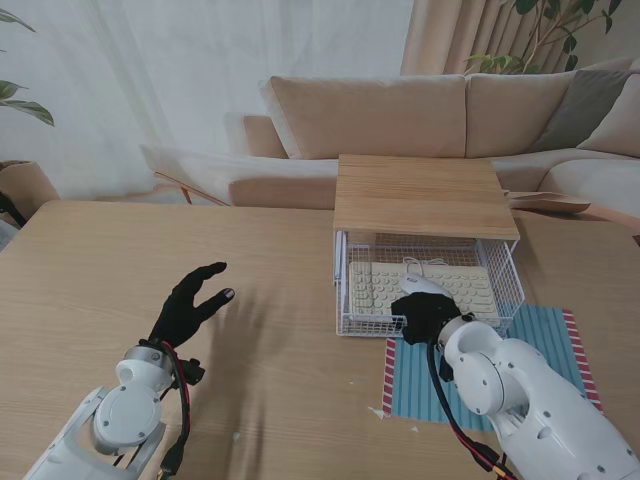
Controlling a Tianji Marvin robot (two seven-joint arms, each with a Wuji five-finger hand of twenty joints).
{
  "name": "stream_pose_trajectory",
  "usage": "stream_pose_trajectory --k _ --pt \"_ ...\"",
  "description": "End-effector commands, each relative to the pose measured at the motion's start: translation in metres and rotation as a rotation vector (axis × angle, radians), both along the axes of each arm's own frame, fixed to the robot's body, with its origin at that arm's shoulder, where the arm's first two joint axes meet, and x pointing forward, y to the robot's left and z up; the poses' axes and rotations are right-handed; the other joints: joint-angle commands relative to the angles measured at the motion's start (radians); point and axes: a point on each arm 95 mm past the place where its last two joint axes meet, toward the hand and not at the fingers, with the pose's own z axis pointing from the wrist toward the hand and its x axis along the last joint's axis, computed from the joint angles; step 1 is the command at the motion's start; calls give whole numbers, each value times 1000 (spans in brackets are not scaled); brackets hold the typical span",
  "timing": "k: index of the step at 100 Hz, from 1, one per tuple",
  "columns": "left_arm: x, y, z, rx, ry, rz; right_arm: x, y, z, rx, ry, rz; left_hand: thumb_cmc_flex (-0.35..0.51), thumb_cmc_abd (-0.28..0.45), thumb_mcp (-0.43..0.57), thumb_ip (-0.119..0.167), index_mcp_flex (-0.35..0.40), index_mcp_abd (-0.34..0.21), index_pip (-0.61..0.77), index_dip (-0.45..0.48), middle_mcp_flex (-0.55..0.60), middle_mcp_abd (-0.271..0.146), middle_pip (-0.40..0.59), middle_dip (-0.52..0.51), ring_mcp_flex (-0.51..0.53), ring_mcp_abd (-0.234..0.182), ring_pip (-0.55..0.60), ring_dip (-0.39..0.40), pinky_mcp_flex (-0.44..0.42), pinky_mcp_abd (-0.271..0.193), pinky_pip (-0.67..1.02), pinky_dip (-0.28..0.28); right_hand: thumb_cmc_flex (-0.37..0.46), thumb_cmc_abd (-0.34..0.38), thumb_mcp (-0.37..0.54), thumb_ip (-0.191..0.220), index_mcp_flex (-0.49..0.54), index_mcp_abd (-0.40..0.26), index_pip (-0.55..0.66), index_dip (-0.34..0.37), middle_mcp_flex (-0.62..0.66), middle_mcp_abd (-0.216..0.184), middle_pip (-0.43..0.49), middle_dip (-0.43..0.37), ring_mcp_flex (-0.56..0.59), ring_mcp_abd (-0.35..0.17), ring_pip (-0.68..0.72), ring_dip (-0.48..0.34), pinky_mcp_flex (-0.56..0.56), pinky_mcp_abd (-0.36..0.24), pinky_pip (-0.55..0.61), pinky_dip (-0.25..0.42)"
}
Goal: Unroll the mouse pad and set up the keyboard and mouse from the tabletop organizer
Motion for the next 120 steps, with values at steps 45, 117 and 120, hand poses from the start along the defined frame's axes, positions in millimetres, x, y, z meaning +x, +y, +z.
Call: stream_pose_trajectory --k 45,117,120 --pt "-1 -3 -1 -6 8 -8 -25 7 -35 -2 129 21 -12 8 20 29 -9 -11 1 1 -22 -40 -3 -3 -39 -9 -19 16 -8 -4 -23 17 19 -21 14 -13 77 -109 194 70 83 -1 147 59 150 -11 364 63 43 18 155 48" --pt "0 -1 0 -5 3 -2 -20 15 -46 -5 171 31 -10 6 28 28 -6 -8 2 1 -22 -41 0 -2 -37 -11 -17 17 -7 -5 -22 17 12 -65 8 -28 147 -149 220 -15 202 -13 126 -41 310 -20 324 5 215 77 174 -9" --pt "0 -1 0 -5 3 -2 -22 14 -46 -7 182 34 -10 6 28 28 -6 -9 2 1 -22 -40 -1 -2 -38 -10 -17 17 -7 -5 -22 17 13 -66 12 -28 148 -144 221 -12 206 -9 126 -32 315 -20 331 10 217 74 181 -5"
